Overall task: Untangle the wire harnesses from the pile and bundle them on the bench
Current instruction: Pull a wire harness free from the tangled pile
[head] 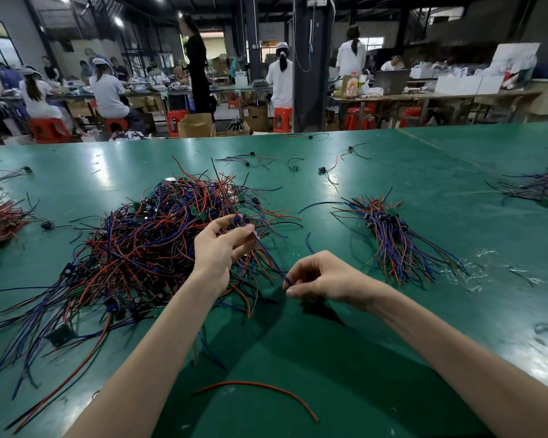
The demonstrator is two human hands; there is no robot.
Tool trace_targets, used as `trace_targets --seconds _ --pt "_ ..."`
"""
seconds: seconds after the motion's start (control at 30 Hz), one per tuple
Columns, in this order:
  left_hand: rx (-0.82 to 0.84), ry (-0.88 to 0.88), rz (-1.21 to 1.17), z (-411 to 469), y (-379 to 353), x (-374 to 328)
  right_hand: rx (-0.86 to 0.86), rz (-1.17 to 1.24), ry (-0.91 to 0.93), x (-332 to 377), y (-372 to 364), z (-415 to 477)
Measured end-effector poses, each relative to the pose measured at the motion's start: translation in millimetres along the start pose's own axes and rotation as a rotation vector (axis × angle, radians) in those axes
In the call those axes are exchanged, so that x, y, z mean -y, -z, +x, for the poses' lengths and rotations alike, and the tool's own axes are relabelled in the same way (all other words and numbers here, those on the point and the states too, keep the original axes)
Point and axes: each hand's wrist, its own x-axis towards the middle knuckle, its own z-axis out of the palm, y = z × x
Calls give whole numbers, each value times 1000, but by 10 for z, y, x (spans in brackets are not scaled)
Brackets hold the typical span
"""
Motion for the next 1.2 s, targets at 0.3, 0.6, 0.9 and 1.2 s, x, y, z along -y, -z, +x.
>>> trace_targets --seconds 0.3,0.6,0.9,1.2 --pt "-9 -9 19 -21 5 -22 -3 89 4 2 -27 -14" --pt "-5 -8 23 -38 -2 -47 19 124 28 11 -1 -18" --pt "0 -2 15 -53 -16 -69 -63 141 237 39 -74 -8" --pt "2 79 -97 -35 -6 -96 56 234 236 63 -70 -48"
